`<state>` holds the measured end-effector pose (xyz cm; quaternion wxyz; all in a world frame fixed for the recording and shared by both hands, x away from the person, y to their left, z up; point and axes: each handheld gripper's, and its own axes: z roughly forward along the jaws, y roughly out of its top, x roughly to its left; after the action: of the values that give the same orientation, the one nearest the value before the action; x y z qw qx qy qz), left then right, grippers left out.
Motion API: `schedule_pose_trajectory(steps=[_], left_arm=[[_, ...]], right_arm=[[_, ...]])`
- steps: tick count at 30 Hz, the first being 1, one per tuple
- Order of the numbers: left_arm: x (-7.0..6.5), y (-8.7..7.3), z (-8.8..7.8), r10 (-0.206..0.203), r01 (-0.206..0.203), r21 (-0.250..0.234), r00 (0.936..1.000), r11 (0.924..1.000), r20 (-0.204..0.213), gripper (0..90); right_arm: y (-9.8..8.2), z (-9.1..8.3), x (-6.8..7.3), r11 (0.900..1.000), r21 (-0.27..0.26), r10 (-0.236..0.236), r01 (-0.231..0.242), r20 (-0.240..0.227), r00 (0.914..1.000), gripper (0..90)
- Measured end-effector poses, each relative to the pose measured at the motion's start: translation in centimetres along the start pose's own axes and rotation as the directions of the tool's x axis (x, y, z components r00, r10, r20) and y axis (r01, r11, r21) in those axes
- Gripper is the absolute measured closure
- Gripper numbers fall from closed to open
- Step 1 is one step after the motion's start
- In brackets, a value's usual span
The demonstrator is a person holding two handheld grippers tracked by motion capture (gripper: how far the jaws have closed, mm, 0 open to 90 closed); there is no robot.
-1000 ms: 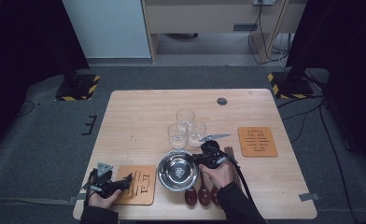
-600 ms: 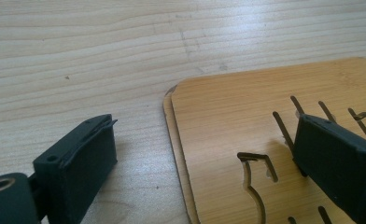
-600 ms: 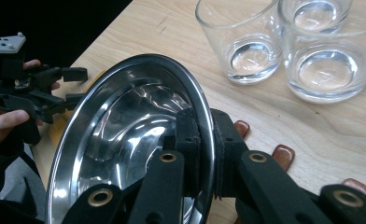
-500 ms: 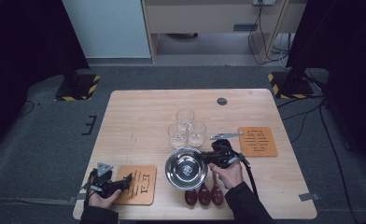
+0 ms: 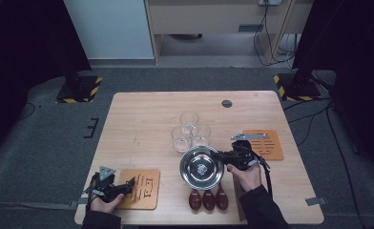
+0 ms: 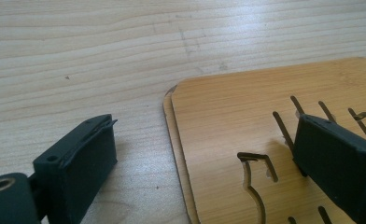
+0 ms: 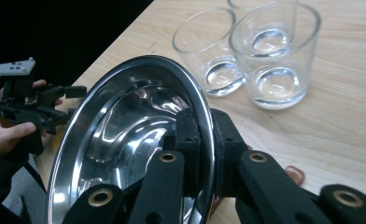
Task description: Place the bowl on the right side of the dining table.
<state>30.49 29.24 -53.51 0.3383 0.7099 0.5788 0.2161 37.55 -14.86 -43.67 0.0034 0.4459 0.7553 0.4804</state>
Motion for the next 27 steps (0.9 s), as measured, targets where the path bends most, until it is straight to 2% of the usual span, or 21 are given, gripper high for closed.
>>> schedule_pose_trajectory(steps=[13,27], left_arm=[[0.0,0.0,0.0,0.000,0.000,0.000,1.0000,1.0000,0.000,5.3],[0.0,0.0,0.0,0.000,0.000,0.001,1.0000,1.0000,0.000,5.3]], right_arm=[[0.3,-1.8,-1.3,0.998,-0.054,0.024,-0.024,0.012,0.9996,83.6],[0.8,-4.1,-3.5,0.989,-0.125,0.082,-0.074,0.060,0.9949,83.6]])
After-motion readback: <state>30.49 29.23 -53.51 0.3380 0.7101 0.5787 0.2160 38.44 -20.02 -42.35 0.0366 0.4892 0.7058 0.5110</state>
